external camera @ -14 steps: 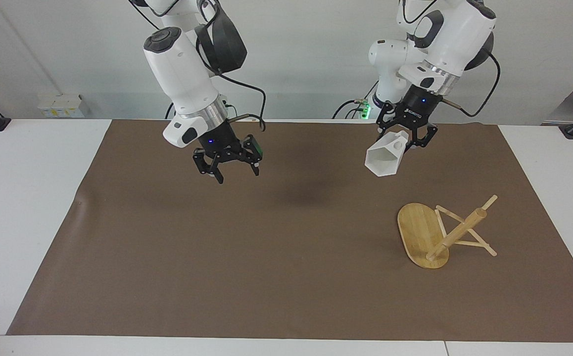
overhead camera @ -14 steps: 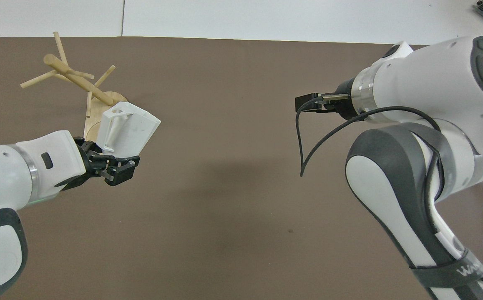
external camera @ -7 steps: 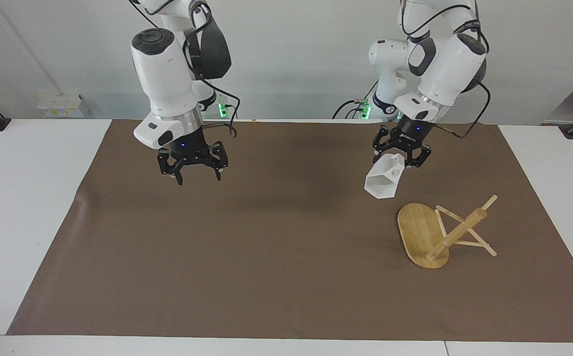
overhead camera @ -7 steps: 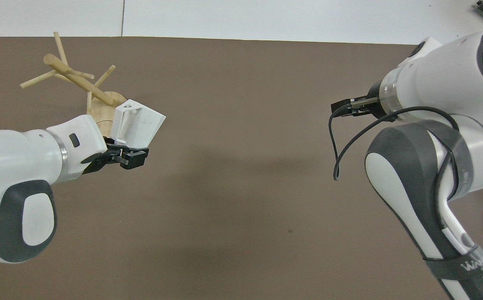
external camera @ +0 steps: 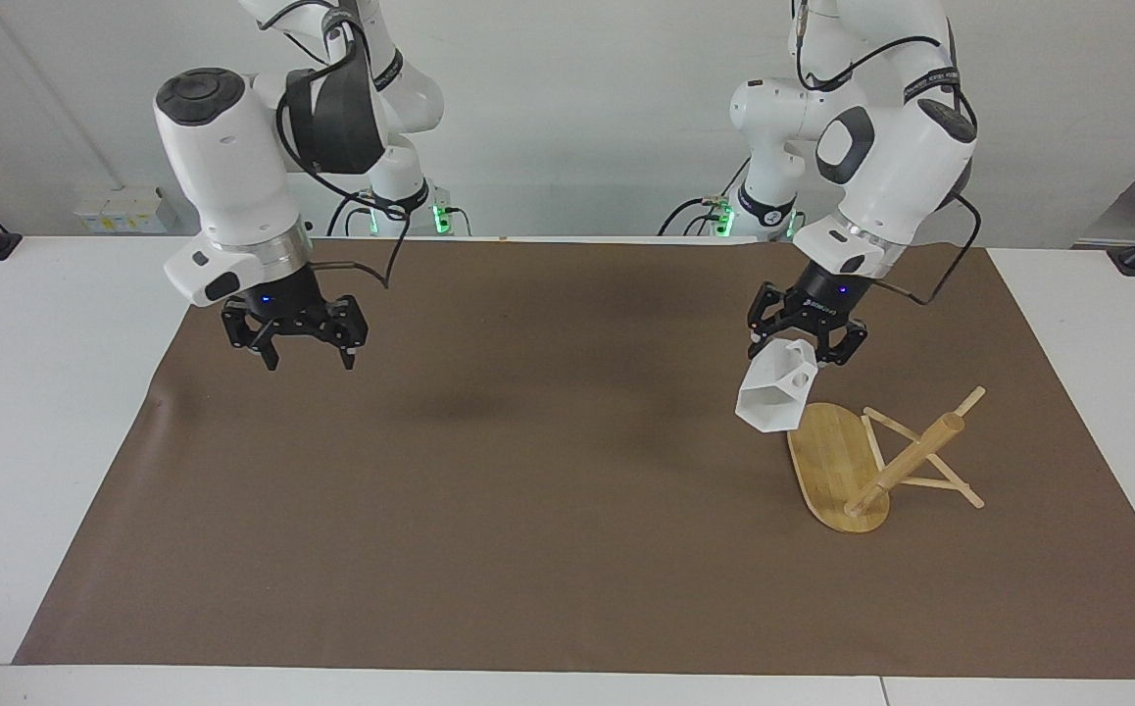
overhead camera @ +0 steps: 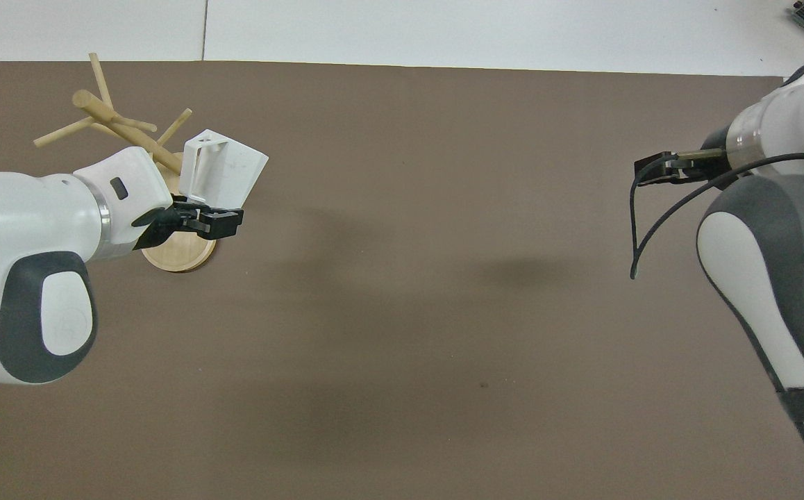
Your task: Hang cup on rack
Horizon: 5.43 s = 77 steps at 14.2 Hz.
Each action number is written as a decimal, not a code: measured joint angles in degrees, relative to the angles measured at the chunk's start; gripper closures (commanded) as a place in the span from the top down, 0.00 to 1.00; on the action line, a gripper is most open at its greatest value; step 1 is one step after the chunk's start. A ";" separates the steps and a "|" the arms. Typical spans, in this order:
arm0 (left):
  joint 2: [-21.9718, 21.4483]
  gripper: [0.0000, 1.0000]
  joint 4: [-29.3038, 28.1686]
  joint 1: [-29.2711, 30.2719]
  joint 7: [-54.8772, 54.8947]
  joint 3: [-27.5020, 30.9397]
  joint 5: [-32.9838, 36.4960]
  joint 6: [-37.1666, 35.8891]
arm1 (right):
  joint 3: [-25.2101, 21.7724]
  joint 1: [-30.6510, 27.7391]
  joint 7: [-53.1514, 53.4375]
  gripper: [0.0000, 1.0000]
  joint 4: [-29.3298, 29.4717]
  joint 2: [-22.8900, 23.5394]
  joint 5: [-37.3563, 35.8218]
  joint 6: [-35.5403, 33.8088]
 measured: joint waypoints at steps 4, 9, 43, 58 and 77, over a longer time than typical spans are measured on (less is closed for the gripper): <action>2.38 0.00 2.60 1.77 -0.77 0.33 0.00 1.63 | -3.04 -0.01 -0.06 1.00 0.00 -0.05 0.00 -0.25; 4.31 0.00 3.25 2.75 -1.86 0.36 0.01 3.12 | -3.16 0.03 -0.06 1.00 0.43 -1.72 0.03 -5.60; 7.12 1.00 4.22 5.74 -24.93 0.01 0.29 4.80 | -6.26 -0.10 -1.50 1.00 7.11 -6.55 0.09 -22.75; -5.76 1.00 13.23 7.14 -19.88 0.72 19.19 -34.62 | -7.07 -0.04 -4.33 1.00 6.91 -6.45 1.00 -22.22; -1.26 1.00 25.84 7.17 -13.74 0.31 22.32 -44.80 | -6.96 -0.03 -4.33 1.00 6.91 -6.45 1.00 -22.22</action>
